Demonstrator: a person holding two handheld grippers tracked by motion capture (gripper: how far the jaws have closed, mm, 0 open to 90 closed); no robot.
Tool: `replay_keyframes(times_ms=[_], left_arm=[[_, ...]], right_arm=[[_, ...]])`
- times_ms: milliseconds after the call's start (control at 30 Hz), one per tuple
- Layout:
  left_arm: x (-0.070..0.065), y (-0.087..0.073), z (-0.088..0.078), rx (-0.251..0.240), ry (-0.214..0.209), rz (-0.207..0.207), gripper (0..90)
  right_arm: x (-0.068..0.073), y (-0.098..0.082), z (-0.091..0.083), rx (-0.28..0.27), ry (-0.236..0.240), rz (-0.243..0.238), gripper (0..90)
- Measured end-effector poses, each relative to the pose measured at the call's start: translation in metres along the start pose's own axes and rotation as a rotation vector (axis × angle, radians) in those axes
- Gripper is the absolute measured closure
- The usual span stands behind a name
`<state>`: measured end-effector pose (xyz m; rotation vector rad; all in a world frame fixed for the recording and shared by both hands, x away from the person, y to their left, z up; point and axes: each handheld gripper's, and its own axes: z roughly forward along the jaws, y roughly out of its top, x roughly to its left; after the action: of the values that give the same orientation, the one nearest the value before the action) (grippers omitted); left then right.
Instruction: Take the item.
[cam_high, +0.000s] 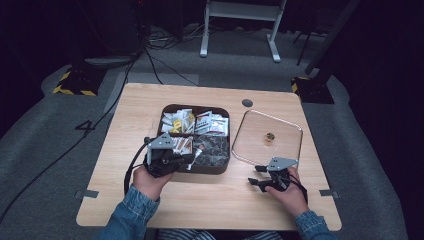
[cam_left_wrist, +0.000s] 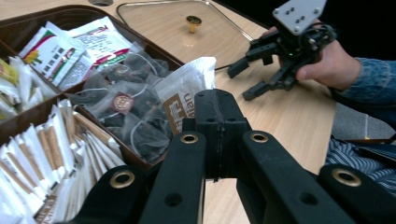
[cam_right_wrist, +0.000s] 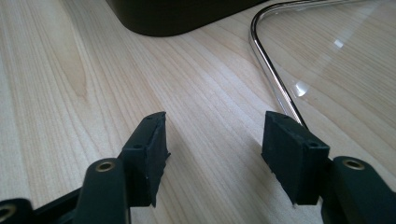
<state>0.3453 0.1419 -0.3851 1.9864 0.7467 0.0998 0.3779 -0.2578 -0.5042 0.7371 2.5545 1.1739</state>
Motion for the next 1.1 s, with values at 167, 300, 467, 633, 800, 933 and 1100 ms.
replay_keyframes(times_ms=[167,300,467,633,800,933,1100], left_arm=[[-0.008,-0.005,-0.001,-0.015,-0.025,0.014,90.0],[-0.013,-0.006,0.002,-0.012,-0.044,0.031,90.0],[-0.016,-0.009,0.015,0.032,-0.068,0.069,89.9],[-0.017,-0.014,0.027,0.062,-0.085,0.068,89.9],[-0.011,-0.023,0.041,0.102,-0.099,0.046,89.9],[-0.010,-0.029,0.052,0.138,-0.108,0.035,90.0],[-0.013,-0.033,0.064,0.190,-0.125,0.048,89.9]], right_arm=[[0.000,0.000,0.000,0.000,0.000,0.000,40.6],[0.000,0.000,0.000,0.000,0.000,0.000,40.6],[0.000,0.000,0.000,0.000,0.000,0.000,40.6],[0.000,0.000,0.000,0.000,0.000,0.000,40.6],[0.000,0.000,0.000,0.000,0.000,0.000,40.6],[0.000,0.000,0.000,0.000,0.000,0.000,40.6],[0.000,0.000,0.000,0.000,-0.001,0.000,40.6]])
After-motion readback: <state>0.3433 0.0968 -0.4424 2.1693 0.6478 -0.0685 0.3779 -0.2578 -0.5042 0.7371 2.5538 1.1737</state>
